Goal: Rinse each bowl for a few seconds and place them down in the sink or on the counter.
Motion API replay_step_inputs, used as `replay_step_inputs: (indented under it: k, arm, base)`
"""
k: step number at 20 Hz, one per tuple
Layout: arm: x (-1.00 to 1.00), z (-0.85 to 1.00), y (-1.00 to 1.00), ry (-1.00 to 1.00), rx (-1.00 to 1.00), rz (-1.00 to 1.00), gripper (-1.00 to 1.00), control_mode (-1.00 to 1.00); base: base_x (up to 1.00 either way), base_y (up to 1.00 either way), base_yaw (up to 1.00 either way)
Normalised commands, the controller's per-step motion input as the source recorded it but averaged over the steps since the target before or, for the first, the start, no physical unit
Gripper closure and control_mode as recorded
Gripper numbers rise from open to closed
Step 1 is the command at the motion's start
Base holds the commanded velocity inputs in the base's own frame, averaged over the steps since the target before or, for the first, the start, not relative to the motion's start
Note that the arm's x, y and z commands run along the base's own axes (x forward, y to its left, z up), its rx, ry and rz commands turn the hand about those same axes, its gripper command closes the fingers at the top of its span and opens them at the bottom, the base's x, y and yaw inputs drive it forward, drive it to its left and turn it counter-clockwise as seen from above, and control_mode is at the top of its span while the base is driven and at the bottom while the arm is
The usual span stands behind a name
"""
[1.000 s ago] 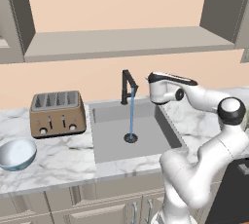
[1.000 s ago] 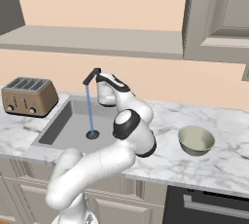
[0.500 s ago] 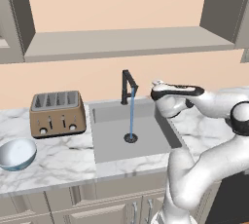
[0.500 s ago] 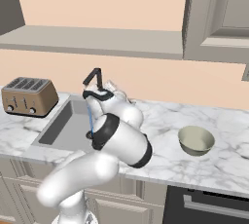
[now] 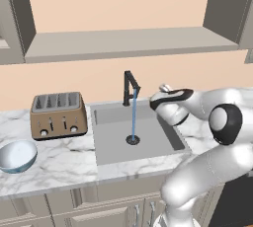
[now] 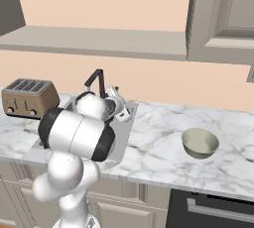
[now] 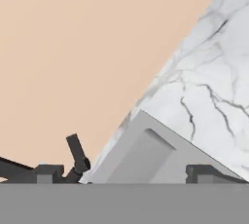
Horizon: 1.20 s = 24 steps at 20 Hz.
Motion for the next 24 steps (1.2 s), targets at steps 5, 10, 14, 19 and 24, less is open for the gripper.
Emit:
replay_step_inputs:
  k: [5,10,14,19,24]
  arm:
    - [-0.42,0.45,-0.11,0.00,0.01,-0.19,-1.00,-1.00]
    - [-0.51,0.34,0.00,-0.18,0.00,-0.12,-1.00,-1.00]
    - [-0.49,0.22,0.00,-0.20,0.00,-0.16,-1.00,-1.00]
    - [-0.54,0.14,-0.07,-0.18,0.03,-0.12,-1.00,-1.00]
    - [-0.36,0.26,-0.28,-0.11,0.15,-0.07,-1.00,-1.00]
  base:
    - [0.00,0.00,0.00]
    - [0.00,0.00,0.00]
    - [0.00,0.00,0.00]
    - [0.00,0.00,0.00]
    - [0.00,0.00,0.00]
